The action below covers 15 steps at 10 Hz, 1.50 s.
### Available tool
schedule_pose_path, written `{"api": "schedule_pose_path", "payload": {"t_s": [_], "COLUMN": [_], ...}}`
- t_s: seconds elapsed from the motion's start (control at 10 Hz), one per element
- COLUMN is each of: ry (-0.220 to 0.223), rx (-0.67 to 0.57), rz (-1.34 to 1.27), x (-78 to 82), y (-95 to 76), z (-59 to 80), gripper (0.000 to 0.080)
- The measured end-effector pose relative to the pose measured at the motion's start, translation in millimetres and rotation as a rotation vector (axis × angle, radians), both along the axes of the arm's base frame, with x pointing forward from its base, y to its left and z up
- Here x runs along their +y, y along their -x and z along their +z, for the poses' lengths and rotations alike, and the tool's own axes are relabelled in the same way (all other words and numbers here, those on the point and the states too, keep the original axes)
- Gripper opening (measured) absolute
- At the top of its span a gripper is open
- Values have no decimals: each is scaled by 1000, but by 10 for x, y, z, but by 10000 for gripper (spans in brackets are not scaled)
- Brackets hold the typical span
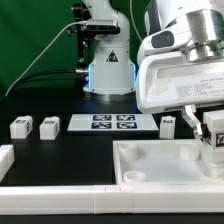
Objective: Assemble one leg
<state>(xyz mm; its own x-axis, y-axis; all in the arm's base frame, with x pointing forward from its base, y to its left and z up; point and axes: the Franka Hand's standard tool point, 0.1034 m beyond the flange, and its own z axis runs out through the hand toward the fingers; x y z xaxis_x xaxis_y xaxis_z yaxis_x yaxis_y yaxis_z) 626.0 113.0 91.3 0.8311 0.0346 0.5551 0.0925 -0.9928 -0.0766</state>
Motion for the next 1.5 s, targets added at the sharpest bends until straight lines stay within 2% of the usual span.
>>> {"api": "schedule_pose_path", "payload": {"t_s": [0.1, 0.5, 0.9, 1.2, 1.5], "ry": [1, 5, 5, 5, 5], "rx": [-2, 13, 12, 22, 18], "rz": [0, -1, -2, -3, -4], "x": [-2, -38, -40, -42, -39], "y": [10, 72, 65, 71, 64], "z": [25, -56, -73, -169, -191], "gripper": [293, 293, 293, 293, 293]}}
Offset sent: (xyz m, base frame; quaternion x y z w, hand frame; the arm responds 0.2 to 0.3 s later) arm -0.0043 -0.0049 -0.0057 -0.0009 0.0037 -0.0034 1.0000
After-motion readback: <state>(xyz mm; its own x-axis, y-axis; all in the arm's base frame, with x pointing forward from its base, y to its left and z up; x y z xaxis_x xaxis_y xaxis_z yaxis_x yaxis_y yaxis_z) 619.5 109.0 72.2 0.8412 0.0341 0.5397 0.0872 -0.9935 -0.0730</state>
